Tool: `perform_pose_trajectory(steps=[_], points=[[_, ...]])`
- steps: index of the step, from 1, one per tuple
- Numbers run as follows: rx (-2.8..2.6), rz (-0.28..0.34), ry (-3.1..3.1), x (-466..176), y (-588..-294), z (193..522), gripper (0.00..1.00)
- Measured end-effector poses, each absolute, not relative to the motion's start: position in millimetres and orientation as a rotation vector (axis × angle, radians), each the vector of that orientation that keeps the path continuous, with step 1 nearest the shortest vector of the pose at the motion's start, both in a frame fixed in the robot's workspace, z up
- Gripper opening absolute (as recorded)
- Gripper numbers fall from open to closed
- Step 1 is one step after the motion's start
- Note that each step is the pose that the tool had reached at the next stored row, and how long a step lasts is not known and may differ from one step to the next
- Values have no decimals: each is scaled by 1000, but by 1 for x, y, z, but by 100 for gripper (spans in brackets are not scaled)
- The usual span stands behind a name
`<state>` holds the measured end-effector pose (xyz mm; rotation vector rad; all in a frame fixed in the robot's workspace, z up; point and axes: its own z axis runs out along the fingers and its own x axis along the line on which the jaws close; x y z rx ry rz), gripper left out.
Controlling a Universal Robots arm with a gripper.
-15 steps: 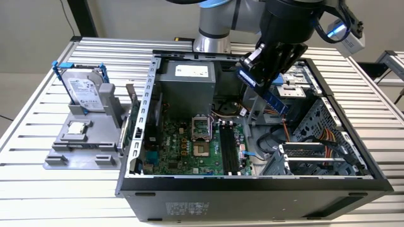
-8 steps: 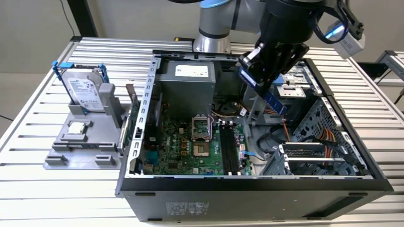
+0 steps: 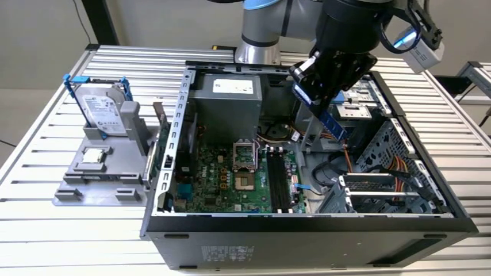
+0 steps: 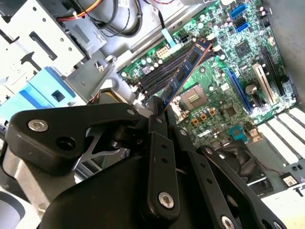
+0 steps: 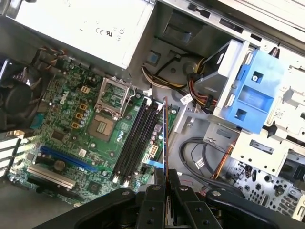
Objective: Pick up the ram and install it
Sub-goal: 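Insert the ram into the slot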
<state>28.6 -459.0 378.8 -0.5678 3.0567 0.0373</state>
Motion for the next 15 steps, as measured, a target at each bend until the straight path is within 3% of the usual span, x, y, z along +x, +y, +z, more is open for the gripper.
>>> perform_pose_trajectory(steps=[15], points=[[-410, 35, 3081, 29, -459, 379, 0]])
